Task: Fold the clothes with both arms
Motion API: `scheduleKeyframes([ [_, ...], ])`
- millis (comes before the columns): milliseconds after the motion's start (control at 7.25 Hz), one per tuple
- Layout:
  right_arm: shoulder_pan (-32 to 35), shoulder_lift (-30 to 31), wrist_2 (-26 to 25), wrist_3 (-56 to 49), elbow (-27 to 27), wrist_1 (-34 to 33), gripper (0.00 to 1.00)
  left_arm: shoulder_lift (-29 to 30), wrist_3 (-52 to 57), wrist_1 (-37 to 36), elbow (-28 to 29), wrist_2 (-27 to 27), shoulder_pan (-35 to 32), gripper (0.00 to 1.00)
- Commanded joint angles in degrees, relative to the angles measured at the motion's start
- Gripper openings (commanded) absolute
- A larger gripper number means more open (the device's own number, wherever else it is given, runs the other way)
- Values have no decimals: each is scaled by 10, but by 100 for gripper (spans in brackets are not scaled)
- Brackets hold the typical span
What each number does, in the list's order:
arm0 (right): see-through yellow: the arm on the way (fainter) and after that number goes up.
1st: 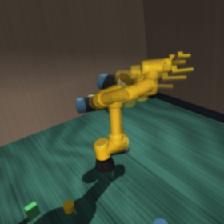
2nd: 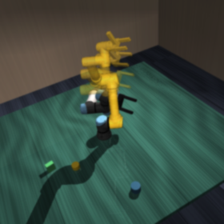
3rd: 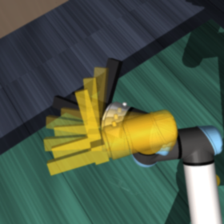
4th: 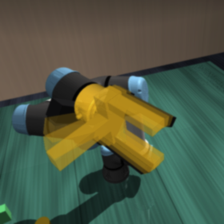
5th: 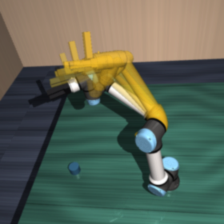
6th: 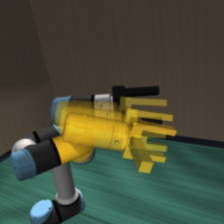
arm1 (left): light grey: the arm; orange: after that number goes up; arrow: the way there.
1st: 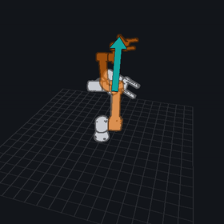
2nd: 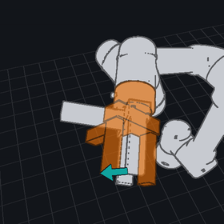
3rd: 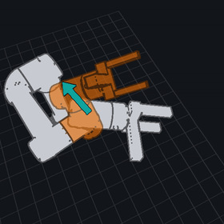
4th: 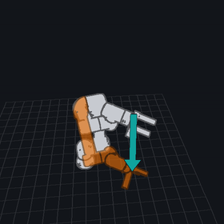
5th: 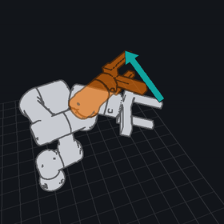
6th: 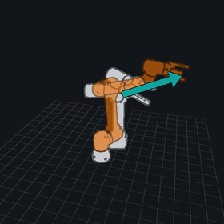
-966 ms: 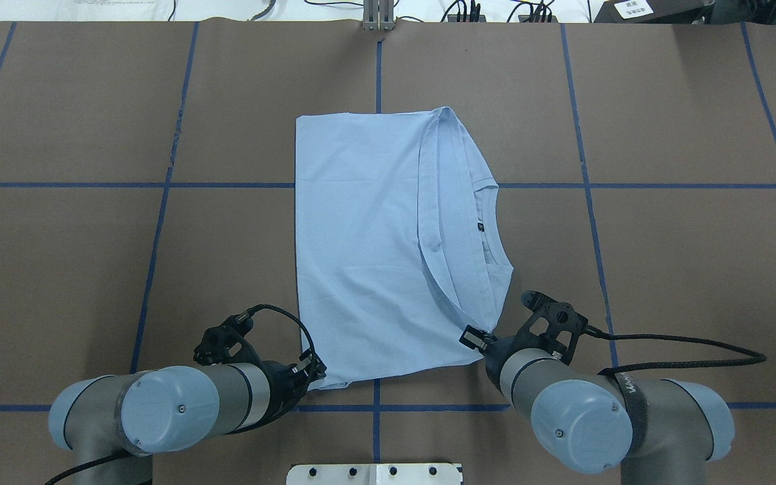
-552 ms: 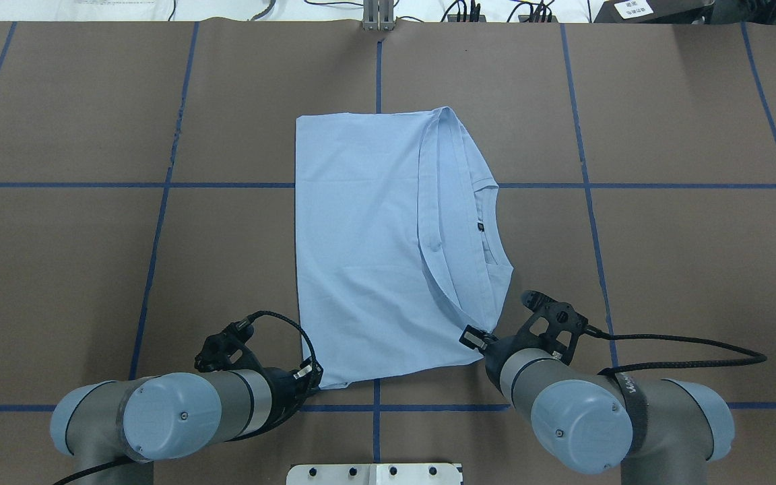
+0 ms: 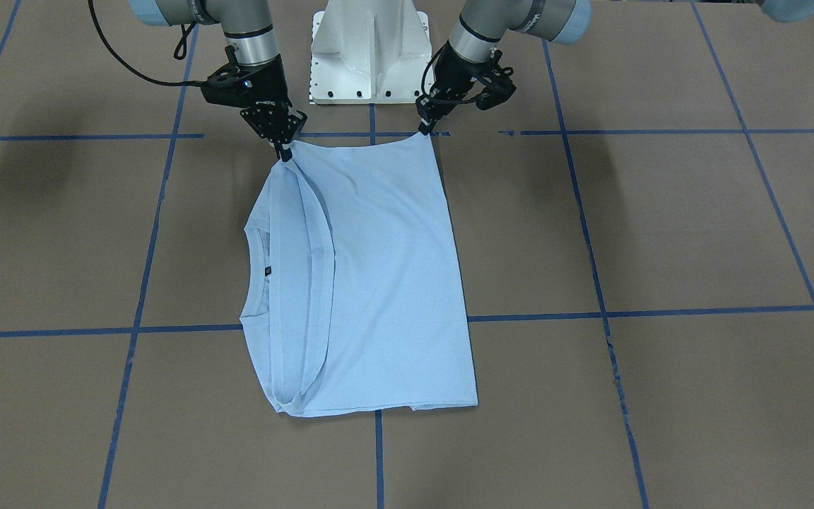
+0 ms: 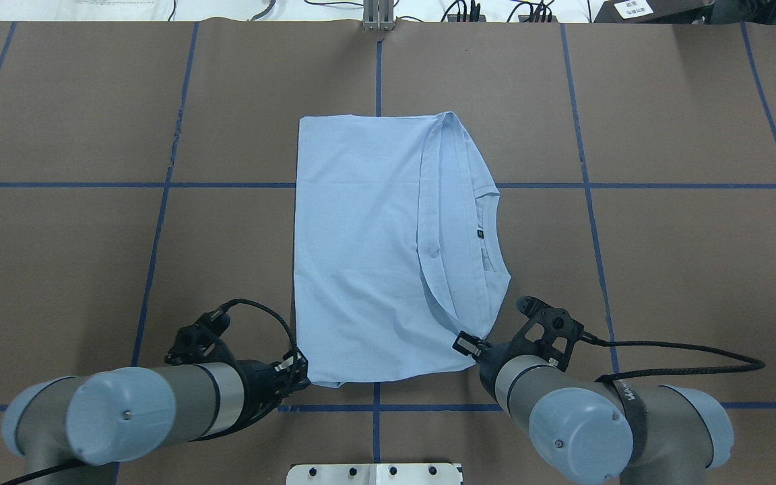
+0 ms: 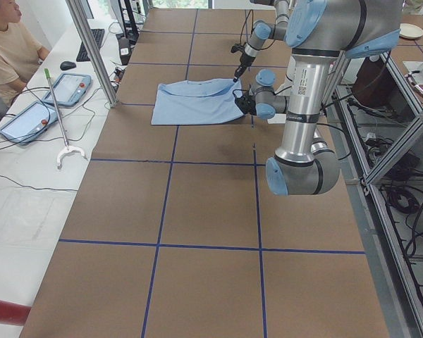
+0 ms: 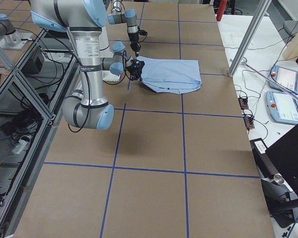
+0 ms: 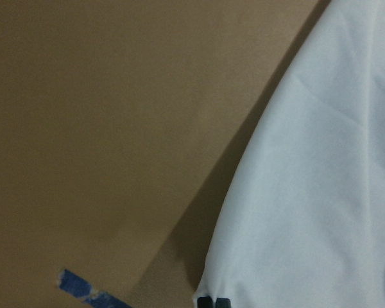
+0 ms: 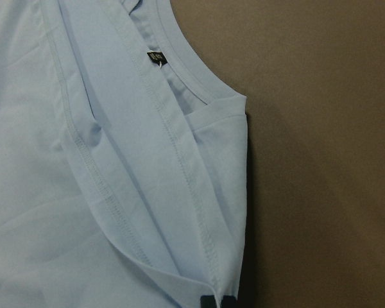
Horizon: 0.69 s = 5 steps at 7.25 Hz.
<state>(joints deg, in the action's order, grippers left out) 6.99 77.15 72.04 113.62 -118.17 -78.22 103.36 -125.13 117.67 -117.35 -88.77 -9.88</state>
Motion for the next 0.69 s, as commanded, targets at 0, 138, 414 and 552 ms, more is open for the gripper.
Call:
scheduleKeyframes([
  [0,-32,5,-3,50,-48,0,0,-45,-43,-1,-87,1,8,0],
  [138,-42,26,-4,76,-84,-1,0,-43,-56,-2,-117,1,13,0],
  [414,-30,35,-13,81,-128,-1,0,-34,-47,-3,-134,0,-2,0],
  [552,3,8,-12,78,-119,-1,0,-19,-17,-7,-125,-3,-65,0],
])
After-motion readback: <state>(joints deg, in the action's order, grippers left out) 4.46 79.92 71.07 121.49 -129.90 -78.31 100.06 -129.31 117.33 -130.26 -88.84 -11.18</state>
